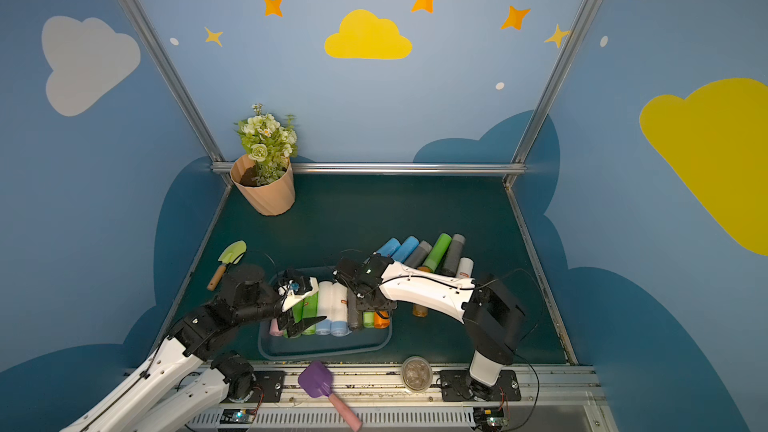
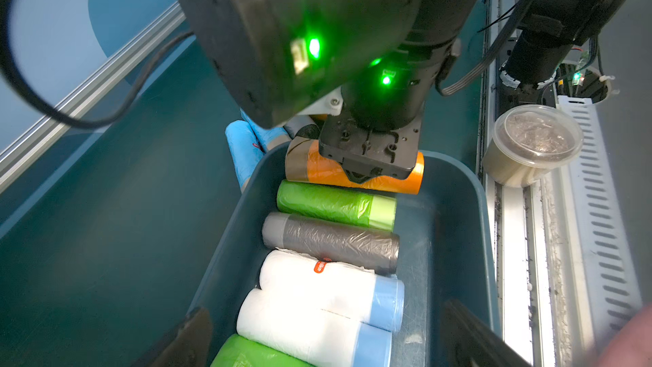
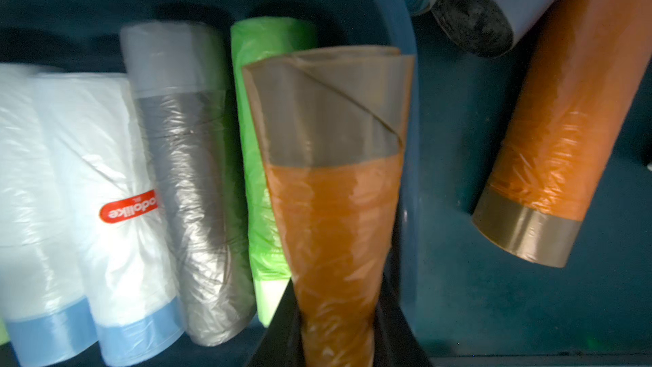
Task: Put the roll of trash bags into the storage box
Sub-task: Place the roll of trash bags in the storage box.
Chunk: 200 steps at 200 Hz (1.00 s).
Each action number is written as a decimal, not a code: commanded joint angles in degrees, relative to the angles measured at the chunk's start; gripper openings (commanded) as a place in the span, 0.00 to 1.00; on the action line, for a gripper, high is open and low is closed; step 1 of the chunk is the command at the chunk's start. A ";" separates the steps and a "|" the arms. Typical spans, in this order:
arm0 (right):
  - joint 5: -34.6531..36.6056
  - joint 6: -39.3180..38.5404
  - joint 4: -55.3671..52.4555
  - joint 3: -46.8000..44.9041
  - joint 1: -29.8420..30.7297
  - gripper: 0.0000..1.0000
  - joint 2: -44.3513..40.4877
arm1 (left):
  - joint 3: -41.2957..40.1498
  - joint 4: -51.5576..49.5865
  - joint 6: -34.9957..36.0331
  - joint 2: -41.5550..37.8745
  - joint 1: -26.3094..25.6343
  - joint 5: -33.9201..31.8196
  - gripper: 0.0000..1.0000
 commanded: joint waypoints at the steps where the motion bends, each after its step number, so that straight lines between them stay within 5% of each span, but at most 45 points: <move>1: 2.37 1.00 -3.57 1.57 0.20 0.18 1.05 | 0.10 -0.49 0.41 -0.46 -0.23 0.31 1.00; 200: -1.37 0.55 -0.57 1.13 -0.60 0.19 7.55 | 0.18 -0.94 0.54 -0.96 -0.32 2.33 1.00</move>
